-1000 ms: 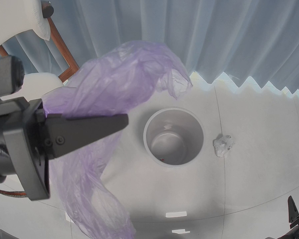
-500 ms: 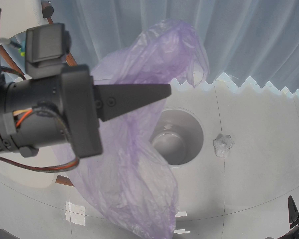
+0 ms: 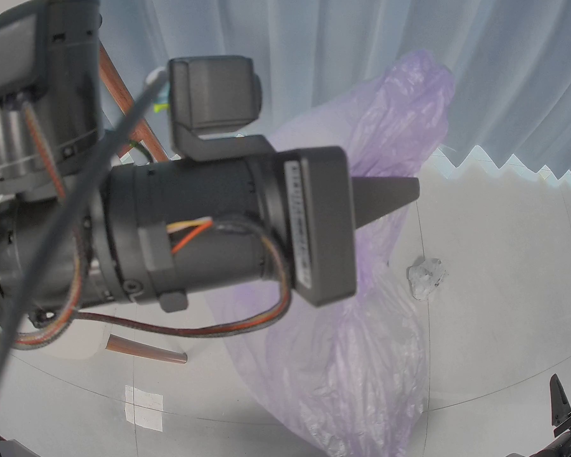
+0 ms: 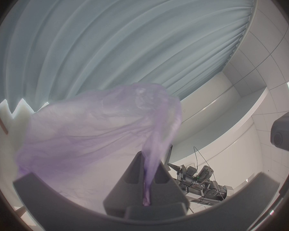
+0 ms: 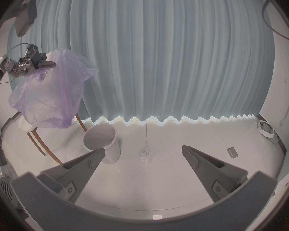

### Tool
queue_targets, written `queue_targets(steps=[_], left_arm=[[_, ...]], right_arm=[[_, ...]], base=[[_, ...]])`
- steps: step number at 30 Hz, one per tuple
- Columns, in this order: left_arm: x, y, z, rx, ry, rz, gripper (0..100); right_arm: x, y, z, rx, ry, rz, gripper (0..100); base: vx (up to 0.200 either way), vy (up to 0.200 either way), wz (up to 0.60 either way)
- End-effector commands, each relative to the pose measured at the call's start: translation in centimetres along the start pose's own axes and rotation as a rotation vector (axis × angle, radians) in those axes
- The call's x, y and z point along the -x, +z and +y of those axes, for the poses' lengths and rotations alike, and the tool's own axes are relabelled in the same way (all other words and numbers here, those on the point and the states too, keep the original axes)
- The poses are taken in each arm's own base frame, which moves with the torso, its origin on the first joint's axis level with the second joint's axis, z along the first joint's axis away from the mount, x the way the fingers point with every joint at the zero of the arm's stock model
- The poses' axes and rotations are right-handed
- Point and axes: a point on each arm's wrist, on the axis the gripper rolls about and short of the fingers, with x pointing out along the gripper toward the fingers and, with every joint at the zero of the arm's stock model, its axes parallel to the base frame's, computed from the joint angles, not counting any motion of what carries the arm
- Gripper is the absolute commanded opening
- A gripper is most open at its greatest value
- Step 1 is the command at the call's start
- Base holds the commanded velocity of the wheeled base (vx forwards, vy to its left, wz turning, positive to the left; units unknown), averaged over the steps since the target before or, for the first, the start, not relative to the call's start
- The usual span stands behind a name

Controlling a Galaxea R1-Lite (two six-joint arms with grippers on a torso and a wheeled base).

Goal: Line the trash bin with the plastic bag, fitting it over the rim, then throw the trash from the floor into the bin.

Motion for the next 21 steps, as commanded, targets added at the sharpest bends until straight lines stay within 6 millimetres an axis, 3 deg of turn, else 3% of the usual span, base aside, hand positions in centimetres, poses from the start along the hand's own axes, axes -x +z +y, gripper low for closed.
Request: queue_targets(steps=[1, 6, 14, 21], left_arm=[[-1.9, -0.9, 1.0, 0.010, 0.007, 0.028, 0], [-2.2, -1.2, 3.0, 0.008, 0.059, 0.039, 0], [-1.2, -2.1, 9.1, -0.100, 0.203, 0.076, 0], [0.1, -2.9, 11.4, -0.108, 0.271, 0.063, 0]], right_arm=[[0.0, -0.5, 0.0, 0.000, -0.001, 0.000, 100], [0.0, -0.5, 0.0, -0.003, -0.001, 0.000, 100], [0.0, -0.5, 0.0, -0.003, -0.001, 0.000, 100], [0.0, -0.5, 0.0, -0.003, -0.001, 0.000, 100]], base=[[0.000, 0.000, 0.00], [0.000, 0.000, 0.00], [0.000, 0.000, 0.00], [0.000, 0.000, 0.00]])
